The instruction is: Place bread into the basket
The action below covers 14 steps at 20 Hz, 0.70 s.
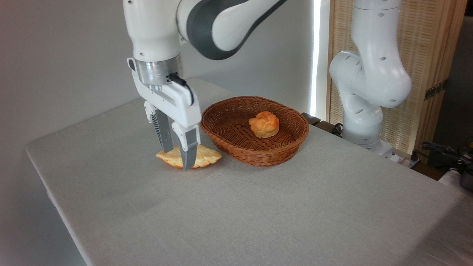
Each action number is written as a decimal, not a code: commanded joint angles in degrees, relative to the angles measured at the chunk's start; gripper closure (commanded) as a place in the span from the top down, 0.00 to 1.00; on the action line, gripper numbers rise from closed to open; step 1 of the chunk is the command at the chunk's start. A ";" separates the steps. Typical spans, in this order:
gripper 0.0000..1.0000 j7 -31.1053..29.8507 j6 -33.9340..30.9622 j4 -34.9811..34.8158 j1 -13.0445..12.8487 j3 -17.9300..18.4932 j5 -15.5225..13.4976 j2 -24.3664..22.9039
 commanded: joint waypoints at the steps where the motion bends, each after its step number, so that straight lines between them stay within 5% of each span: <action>1: 1.00 3.07 -0.38 0.51 -0.51 -3.42 0.33 1.92; 7: 1.00 12.48 -1.09 -1.95 -1.82 -7.03 0.33 2.97; 14: 1.00 16.18 -1.09 -3.80 -4.19 -7.21 0.33 3.85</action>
